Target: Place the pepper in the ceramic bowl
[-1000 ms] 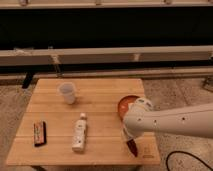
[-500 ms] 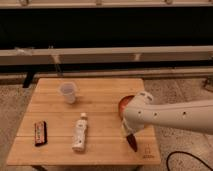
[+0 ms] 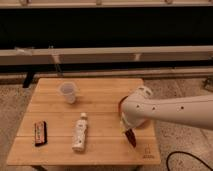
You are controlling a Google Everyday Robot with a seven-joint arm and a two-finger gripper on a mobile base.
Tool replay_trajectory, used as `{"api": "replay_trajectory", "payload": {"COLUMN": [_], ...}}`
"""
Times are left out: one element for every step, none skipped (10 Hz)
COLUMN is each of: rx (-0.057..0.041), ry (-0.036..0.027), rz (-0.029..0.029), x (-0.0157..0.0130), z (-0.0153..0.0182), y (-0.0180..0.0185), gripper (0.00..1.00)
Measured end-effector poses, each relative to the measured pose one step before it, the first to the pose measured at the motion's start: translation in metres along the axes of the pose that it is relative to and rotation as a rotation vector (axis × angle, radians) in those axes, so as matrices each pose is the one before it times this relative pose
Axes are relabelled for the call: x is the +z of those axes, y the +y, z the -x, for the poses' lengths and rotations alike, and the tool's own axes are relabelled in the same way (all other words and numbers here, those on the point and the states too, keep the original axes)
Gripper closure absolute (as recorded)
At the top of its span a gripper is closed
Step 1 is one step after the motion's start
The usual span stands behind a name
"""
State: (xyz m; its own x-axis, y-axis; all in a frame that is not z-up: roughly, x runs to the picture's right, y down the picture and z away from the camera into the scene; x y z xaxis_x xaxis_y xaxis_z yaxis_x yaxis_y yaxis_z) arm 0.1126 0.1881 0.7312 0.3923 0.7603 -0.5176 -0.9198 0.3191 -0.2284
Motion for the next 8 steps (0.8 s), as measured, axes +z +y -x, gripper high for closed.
{"api": "replay_trajectory", "payload": {"rx": [0.00309,0.00089,-0.00612,-0.0004,0.00059,0.00731,0.0087,0.00968], "ry": [0.00043,-0.00005,-0.00476,-0.00046,-0.00708,-0.00181,-0.00296,-0.00156], "rz": [-0.00103,-0.00343,-0.00028,-0.00164,0.00271,-0.00351,-0.00131,-0.00076], "x": [-0.00619,-0.00242,0.0003,-0.00033,-0.00129,-0.00051,0.00097,0.00318], "z": [0.00481,0.00586,0.00921,0.00866,0.01008,0.00447,0.00464,0.00837], "y": [-0.00339,-0.00441,-0.00004,0.0,-0.00091,-0.00891,-0.01042,-0.01749], "gripper": [0.98,0.98,0.98,0.98,0.98,0.98,0.98,0.98]}}
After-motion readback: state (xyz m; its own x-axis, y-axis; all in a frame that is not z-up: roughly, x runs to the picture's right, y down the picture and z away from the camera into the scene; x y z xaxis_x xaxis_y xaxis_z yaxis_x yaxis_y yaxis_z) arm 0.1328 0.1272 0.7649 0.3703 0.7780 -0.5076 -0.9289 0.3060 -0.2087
